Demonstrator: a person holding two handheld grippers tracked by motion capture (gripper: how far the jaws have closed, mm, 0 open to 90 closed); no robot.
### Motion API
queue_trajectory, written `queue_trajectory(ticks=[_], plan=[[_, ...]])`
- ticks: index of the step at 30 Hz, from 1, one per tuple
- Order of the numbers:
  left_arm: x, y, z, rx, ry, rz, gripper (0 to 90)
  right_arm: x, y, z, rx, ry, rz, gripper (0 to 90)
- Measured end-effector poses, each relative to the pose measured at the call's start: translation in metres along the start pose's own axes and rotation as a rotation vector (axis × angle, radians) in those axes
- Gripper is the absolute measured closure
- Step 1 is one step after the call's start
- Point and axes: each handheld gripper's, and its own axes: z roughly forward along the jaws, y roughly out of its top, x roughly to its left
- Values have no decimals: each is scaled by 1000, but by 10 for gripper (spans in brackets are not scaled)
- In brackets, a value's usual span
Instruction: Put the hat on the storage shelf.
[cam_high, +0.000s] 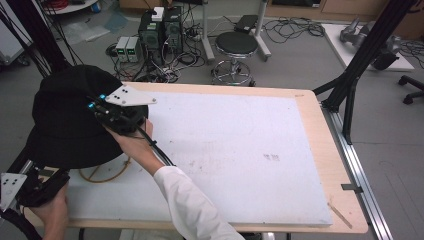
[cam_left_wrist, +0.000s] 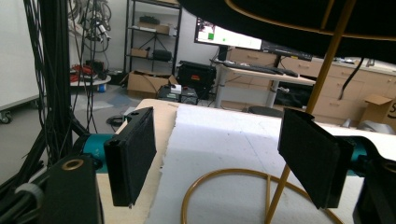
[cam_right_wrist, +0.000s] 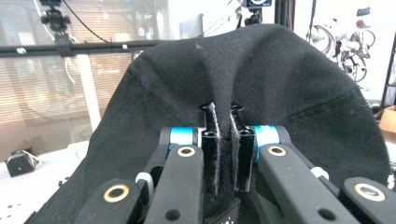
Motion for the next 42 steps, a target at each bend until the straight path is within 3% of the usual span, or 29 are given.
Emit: queue_trajectory(ticks=[11, 22, 29, 34, 38, 42], plan=[[0, 0, 0, 0, 1, 2, 279, 1, -12, -4, 9, 31, -4, 847], [0, 0, 0, -2, 3, 3, 279, -3, -13, -8, 18, 30, -3, 724], [0, 0, 0, -1, 2, 1, 279, -8, -10, -15, -13, 1, 17, 423], [-1, 0, 0, -2, -2, 3, 279, -16, -9, -23, 0, -15, 25, 273], [-2, 0, 0, -2, -5, 2, 279, -26, -9, -31, 48, -1, 43, 123], [-2, 1, 0, -7, -2, 3, 279, -36, -8, -46, 78, -27, 20, 111]])
